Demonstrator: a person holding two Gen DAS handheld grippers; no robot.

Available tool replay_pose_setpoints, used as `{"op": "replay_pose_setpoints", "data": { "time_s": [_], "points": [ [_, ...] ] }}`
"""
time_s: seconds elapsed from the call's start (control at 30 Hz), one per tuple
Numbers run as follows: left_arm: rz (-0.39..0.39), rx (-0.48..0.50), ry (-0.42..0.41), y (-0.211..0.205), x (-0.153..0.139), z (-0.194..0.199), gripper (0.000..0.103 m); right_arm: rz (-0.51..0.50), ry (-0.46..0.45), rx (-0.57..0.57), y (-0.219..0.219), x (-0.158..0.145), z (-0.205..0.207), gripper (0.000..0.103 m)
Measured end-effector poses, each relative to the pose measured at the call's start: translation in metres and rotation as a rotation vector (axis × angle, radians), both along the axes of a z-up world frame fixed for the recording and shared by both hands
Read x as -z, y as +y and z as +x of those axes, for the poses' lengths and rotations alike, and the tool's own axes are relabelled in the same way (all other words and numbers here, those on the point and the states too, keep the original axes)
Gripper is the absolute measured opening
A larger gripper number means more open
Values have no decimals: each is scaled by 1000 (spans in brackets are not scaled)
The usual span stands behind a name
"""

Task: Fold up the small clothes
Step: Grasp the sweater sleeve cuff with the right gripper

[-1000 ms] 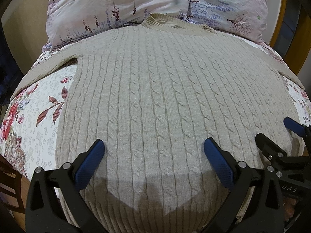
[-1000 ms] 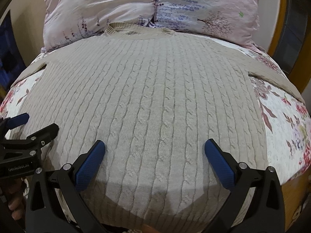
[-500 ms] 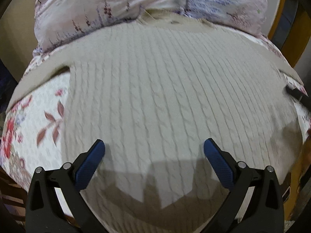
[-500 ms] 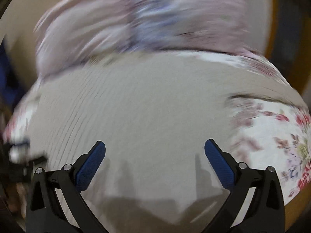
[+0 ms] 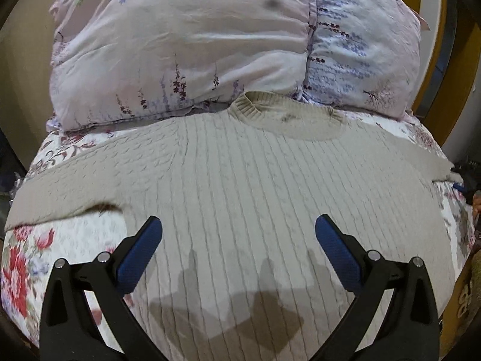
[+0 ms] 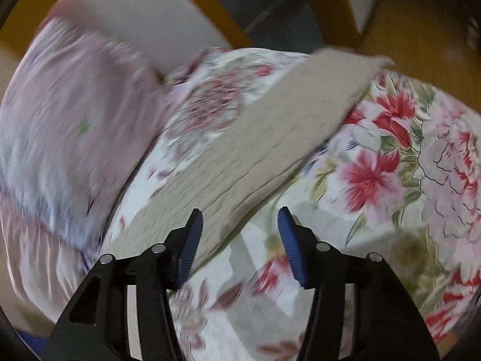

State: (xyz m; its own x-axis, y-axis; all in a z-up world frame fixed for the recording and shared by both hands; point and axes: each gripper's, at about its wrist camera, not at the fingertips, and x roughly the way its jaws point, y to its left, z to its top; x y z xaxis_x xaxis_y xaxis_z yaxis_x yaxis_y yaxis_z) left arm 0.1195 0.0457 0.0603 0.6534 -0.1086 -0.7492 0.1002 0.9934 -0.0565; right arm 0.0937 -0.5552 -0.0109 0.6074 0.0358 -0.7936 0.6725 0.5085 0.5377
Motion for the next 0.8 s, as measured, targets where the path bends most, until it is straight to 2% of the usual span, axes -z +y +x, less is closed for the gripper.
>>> {"op": "replay_pose_setpoints", "data": {
  "time_s": [0.17, 0.23, 0.4, 0.53, 0.67, 0.8],
  "points": [
    [-66, 10, 25, 3, 7, 25, 101, 23, -16, 69, -22, 8, 9, 43],
    [-82, 22, 30, 1, 11, 31, 101, 27, -12, 91, -26, 9, 11, 36],
    [-105, 59, -18, -5, 17, 36, 101, -1, -17, 140, -35, 12, 7, 24],
    [-91, 77, -1, -11, 22, 46, 101, -86, 15, 115, -29, 10, 11, 11],
    [-107, 87, -2, -13, 23, 54, 101, -139, 2, 90, -25, 3, 14, 9],
    [-174, 116, 23, -13, 27, 61, 101, -254, -68, 12, -5, -26, 22, 8]
  ]
}}
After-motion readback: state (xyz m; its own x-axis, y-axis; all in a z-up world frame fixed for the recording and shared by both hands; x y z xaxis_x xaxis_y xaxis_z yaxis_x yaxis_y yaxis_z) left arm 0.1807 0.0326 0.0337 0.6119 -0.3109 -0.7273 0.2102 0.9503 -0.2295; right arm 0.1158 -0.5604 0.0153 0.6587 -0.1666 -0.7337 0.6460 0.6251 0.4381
